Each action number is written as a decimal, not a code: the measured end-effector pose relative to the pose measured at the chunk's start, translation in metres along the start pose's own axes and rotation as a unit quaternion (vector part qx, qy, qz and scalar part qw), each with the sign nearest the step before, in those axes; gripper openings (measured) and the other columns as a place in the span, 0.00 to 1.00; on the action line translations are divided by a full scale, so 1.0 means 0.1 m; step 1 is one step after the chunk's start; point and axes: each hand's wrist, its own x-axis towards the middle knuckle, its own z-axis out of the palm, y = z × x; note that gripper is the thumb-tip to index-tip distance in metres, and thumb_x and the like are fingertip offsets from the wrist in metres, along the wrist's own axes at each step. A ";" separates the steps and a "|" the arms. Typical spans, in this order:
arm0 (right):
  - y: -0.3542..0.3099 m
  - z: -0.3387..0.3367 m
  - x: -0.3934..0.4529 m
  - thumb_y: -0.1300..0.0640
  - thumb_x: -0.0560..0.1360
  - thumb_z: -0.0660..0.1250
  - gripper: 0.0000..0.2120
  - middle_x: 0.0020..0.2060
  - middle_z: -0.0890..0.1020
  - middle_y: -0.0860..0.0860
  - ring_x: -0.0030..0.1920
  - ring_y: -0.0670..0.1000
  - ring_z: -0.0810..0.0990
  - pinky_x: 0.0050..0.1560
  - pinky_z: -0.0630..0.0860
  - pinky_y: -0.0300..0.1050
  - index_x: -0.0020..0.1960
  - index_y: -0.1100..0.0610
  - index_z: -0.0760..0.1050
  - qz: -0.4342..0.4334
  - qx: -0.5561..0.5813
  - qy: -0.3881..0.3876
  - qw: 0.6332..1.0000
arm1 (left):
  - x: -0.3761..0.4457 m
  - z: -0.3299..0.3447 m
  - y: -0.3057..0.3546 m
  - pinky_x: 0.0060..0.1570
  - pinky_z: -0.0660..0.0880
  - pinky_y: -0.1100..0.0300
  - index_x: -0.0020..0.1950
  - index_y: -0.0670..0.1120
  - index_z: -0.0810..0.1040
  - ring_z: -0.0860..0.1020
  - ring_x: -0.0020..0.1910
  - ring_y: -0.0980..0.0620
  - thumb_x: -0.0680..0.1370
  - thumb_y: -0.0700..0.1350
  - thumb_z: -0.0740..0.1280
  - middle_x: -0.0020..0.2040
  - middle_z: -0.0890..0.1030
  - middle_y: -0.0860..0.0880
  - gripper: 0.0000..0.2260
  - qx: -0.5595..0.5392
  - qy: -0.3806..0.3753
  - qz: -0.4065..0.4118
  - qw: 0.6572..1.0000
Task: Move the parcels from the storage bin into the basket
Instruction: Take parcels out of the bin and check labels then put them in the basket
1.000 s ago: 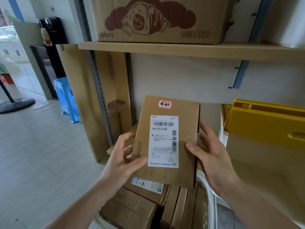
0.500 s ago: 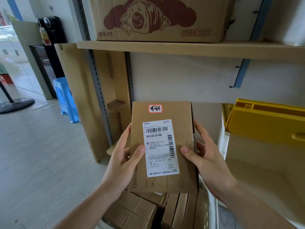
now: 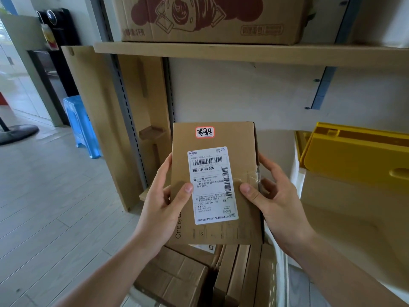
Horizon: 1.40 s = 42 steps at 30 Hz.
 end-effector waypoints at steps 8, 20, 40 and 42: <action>0.02 0.02 0.02 0.51 0.67 0.74 0.38 0.51 0.86 0.47 0.53 0.48 0.85 0.55 0.83 0.56 0.74 0.37 0.65 0.003 0.006 0.003 1.000 | 0.02 -0.02 -0.03 0.49 0.83 0.59 0.70 0.66 0.63 0.84 0.58 0.54 0.77 0.45 0.66 0.59 0.84 0.59 0.26 -0.002 -0.001 -0.001 1.000; 0.04 0.03 0.03 0.54 0.69 0.73 0.36 0.50 0.87 0.45 0.52 0.44 0.85 0.51 0.83 0.47 0.74 0.39 0.66 -0.010 0.011 0.012 1.000 | 0.04 -0.04 -0.07 0.50 0.83 0.57 0.76 0.61 0.60 0.83 0.59 0.52 0.77 0.44 0.67 0.60 0.84 0.57 0.30 -0.007 -0.002 -0.008 1.000; 0.05 0.03 0.06 0.55 0.72 0.73 0.31 0.51 0.87 0.48 0.52 0.49 0.86 0.50 0.83 0.48 0.72 0.43 0.68 0.003 0.020 0.003 1.000 | 0.03 -0.07 -0.09 0.53 0.83 0.52 0.77 0.60 0.58 0.83 0.59 0.51 0.76 0.44 0.69 0.59 0.84 0.55 0.34 0.001 0.000 -0.027 1.000; 0.05 0.01 0.08 0.57 0.75 0.72 0.23 0.51 0.87 0.49 0.49 0.50 0.87 0.48 0.82 0.46 0.67 0.46 0.70 0.014 0.017 0.008 1.000 | 0.03 -0.07 -0.10 0.49 0.83 0.55 0.76 0.61 0.59 0.84 0.57 0.51 0.75 0.44 0.70 0.57 0.85 0.53 0.34 -0.008 0.014 -0.046 0.999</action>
